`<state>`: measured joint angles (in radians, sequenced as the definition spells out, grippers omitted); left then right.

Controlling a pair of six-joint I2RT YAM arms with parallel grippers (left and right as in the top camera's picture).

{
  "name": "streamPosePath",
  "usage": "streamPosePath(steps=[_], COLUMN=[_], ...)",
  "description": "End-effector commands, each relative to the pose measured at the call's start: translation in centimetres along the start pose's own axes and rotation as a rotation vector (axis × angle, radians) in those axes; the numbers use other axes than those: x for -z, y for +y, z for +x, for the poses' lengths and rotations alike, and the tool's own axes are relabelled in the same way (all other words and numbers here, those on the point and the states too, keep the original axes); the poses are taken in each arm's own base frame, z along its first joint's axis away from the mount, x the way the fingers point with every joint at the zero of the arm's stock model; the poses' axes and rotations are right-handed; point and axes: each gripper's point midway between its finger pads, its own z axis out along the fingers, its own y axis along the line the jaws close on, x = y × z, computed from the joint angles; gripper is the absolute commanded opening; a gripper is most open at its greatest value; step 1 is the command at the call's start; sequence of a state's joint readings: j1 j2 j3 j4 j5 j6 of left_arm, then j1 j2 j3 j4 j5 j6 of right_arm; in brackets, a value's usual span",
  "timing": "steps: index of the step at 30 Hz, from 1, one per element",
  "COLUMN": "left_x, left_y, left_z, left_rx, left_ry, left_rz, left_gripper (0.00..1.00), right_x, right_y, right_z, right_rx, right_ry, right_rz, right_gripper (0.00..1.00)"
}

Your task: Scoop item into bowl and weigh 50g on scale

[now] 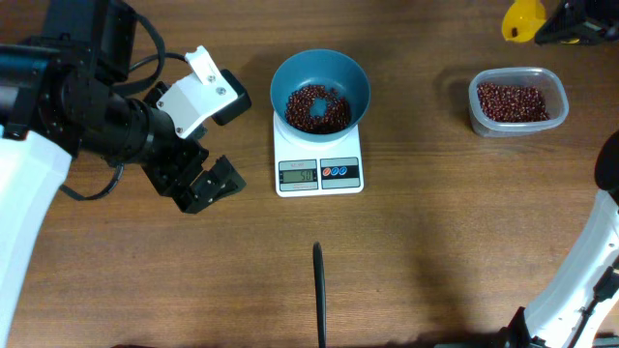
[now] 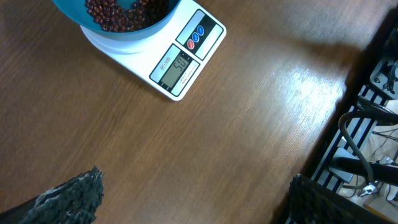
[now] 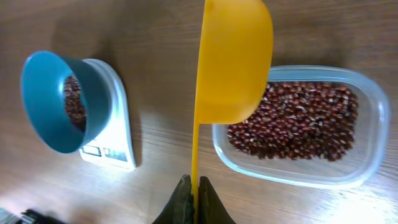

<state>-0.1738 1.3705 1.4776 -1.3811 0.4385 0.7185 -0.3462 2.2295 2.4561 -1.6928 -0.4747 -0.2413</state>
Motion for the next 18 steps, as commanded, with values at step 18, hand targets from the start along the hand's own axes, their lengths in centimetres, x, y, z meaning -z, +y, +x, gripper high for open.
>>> streamPosePath(steps=[18], left_x=[0.8], left_y=[-0.4], left_z=[-0.7], left_rx=[-0.036], left_ry=[-0.034], left_rz=[-0.006], left_gripper=[0.99], right_x=[-3.6], right_y=[-6.6], right_z=[7.7], right_rx=[-0.130], right_ry=[0.339], right_rz=[0.285], right_gripper=[0.04])
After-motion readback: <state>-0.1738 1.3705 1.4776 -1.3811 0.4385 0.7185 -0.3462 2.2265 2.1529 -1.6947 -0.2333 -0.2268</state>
